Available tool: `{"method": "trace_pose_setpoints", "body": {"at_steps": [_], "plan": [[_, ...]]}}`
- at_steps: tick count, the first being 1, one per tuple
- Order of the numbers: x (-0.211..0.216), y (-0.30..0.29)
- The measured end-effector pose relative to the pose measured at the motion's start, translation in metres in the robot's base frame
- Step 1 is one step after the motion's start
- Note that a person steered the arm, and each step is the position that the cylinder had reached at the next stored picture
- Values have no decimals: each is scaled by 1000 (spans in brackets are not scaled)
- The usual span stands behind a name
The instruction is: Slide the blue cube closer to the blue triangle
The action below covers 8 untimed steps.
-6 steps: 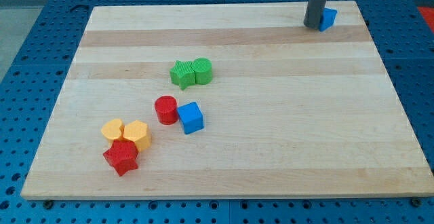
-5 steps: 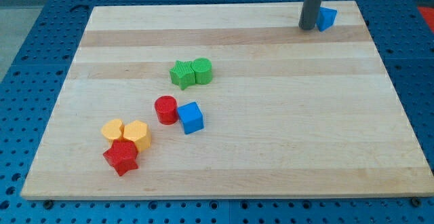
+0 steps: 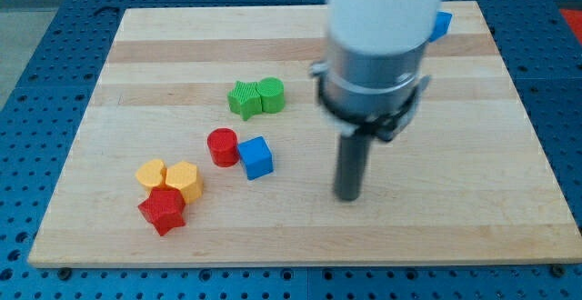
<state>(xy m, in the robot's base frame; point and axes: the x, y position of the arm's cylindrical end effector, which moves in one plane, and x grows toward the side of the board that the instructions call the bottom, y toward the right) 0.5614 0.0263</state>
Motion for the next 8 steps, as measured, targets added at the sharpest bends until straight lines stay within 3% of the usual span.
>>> {"method": "trace_pose_setpoints", "body": {"at_steps": [1,3,5,8], "plan": [[10,-79],[-11,-121],[-49,-110],[-85,-37]]}}
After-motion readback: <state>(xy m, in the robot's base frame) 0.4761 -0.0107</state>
